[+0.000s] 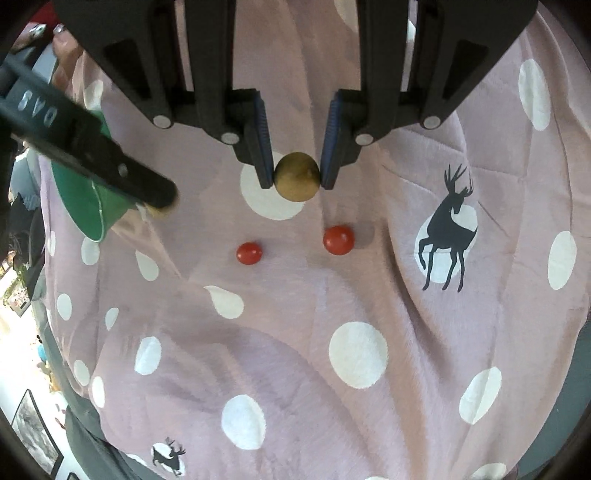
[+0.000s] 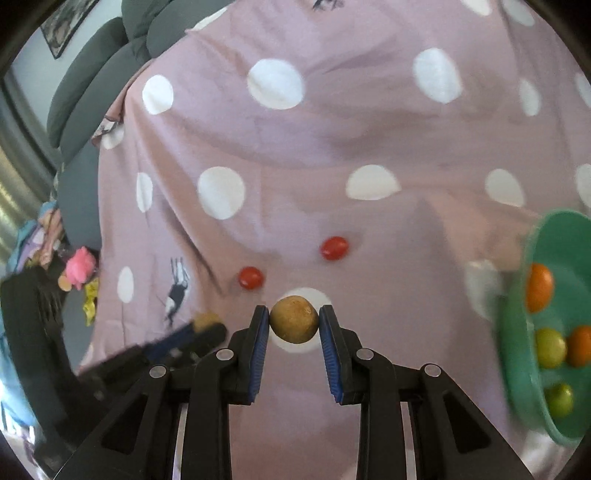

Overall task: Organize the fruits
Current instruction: 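Carry both yellow tomatoes over the green bowl and open both tools to drop them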

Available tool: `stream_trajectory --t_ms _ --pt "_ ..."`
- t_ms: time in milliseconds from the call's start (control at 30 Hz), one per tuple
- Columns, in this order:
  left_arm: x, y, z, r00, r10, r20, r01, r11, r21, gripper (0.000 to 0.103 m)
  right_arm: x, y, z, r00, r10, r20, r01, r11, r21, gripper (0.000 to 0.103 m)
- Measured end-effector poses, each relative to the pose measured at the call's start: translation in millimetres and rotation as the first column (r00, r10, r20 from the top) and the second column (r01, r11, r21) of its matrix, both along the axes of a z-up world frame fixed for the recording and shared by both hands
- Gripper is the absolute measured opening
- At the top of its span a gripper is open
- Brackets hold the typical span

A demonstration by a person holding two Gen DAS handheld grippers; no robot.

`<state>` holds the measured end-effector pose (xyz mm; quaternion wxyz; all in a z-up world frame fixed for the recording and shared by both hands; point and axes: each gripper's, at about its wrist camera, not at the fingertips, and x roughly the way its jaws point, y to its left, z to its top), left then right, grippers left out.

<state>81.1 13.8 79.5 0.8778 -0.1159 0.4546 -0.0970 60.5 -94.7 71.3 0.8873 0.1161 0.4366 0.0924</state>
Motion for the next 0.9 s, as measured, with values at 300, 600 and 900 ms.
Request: stream_trajectory --t_ms 300,600,900 --pt "-26.4 -18.9 17.2 0.998 -0.031 0.051 0.031 1.0 -0.003 0.025 -41.1 -39.7 9.2 0.996 -0.085 0.027 0.084 0.996 0.023 0.03" --pt "-45.7 -45.0 27.9 0.995 -0.036 0.091 0.035 0.999 0.004 0.025 -62.8 -67.0 30.7 0.989 -0.118 0.095 0.115 0.993 0.028 0.03" --pt "-45.0 -100.7 44.7 0.987 -0.104 0.121 0.109 0.993 -0.035 0.025 -85.5 -109.0 55.6 0.961 -0.211 0.18 0.209 0.977 0.026 0.03"
